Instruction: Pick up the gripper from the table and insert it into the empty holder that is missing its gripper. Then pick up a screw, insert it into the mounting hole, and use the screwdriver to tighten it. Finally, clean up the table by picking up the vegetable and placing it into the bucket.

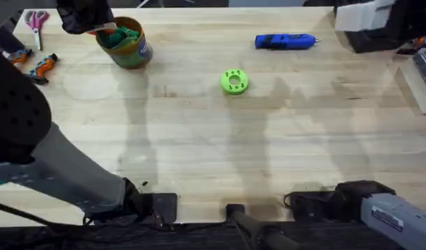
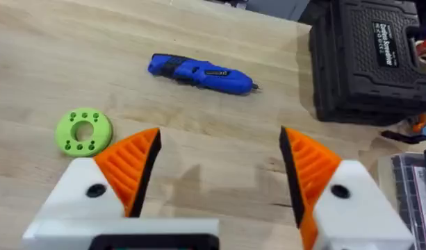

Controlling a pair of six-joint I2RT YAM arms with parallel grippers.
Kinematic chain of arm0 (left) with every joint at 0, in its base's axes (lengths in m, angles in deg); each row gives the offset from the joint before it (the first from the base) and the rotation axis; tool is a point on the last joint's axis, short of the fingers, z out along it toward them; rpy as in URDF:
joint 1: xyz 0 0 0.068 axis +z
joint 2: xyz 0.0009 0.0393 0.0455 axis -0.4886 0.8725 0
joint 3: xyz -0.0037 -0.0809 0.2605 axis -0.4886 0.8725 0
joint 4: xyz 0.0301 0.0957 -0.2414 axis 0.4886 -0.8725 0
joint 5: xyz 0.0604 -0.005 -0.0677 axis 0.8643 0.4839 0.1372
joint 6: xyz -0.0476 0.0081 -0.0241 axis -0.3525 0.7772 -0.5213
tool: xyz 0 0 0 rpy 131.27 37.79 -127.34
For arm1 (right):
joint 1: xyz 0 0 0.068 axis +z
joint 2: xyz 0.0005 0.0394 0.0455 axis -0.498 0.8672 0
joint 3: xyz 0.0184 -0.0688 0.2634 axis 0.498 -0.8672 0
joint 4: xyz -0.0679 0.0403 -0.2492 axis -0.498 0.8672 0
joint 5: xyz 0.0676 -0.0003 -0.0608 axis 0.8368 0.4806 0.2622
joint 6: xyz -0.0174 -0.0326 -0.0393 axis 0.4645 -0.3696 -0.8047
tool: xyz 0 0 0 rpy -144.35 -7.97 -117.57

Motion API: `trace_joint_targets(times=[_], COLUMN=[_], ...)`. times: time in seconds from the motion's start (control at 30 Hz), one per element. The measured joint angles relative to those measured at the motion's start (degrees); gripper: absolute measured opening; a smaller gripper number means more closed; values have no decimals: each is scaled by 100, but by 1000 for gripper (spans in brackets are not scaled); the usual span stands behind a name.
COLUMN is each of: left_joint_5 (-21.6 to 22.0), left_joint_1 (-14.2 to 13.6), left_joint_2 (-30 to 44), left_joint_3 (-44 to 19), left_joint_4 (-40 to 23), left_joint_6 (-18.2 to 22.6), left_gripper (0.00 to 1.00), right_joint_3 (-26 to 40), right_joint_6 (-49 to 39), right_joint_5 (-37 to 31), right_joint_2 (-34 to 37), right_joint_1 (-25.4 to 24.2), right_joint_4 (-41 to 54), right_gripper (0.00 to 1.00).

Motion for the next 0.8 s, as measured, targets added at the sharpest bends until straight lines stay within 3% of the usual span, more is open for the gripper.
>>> trace_joint_targets(times=[0.27, 0.63, 0.67, 0.8], left_joint_5=[-404, -471, -471, -477], left_joint_1=[0, 0, 0, 0], left_joint_2=[0, 21, 44, 177], left_joint_3=[0, 0, 0, 2], left_joint_4=[274, 430, 427, 400], left_joint_6=[4, 17, 24, 37], left_gripper=[21, 22, 37, 289], right_joint_3=[0, 0, 0, 0], right_joint_6=[1, 1, -1, -1], right_joint_5=[0, 0, 0, 0], right_joint_2=[0, 0, 0, 0], right_joint_1=[0, 0, 0, 0], right_joint_4=[-2, -2, -2, 0], right_gripper=[989, 990, 989, 989])
